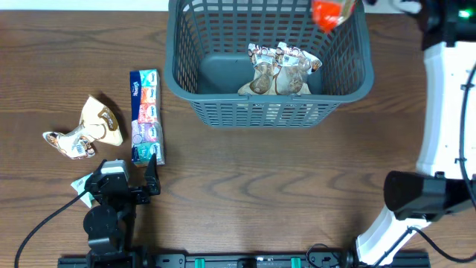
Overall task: Pack container
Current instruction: 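Carry the spaghetti packet over the basket and lower it in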
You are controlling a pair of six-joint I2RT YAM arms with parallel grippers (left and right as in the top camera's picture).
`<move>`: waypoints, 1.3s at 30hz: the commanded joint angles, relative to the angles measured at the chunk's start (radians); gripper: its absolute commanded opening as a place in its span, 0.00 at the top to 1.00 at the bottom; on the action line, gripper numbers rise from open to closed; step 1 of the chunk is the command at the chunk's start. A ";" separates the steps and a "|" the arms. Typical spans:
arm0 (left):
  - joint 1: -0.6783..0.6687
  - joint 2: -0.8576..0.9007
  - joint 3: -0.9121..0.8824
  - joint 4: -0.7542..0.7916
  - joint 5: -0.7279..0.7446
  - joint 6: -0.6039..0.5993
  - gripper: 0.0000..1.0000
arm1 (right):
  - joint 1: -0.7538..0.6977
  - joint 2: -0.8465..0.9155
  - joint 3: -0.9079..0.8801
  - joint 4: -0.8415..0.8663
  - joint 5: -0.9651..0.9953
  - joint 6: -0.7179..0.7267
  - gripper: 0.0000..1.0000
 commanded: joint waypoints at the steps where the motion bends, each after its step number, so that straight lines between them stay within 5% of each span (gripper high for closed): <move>1: 0.005 -0.006 -0.025 -0.003 0.010 -0.002 0.01 | 0.046 0.013 0.015 -0.063 0.073 -0.079 0.99; 10: 0.005 -0.006 -0.025 -0.003 0.010 -0.001 0.01 | 0.145 0.110 0.015 -0.281 0.200 -0.150 0.99; 23: 0.005 -0.006 -0.025 -0.003 0.010 -0.001 0.01 | 0.264 0.232 0.014 -0.626 0.379 -0.458 0.99; 30: 0.005 -0.006 -0.025 -0.003 0.010 -0.002 0.01 | 0.300 0.236 0.014 -0.726 0.642 -0.568 0.99; 39: 0.005 -0.006 -0.025 -0.003 0.010 -0.002 0.01 | 0.283 0.247 0.013 -0.785 0.675 -0.665 0.99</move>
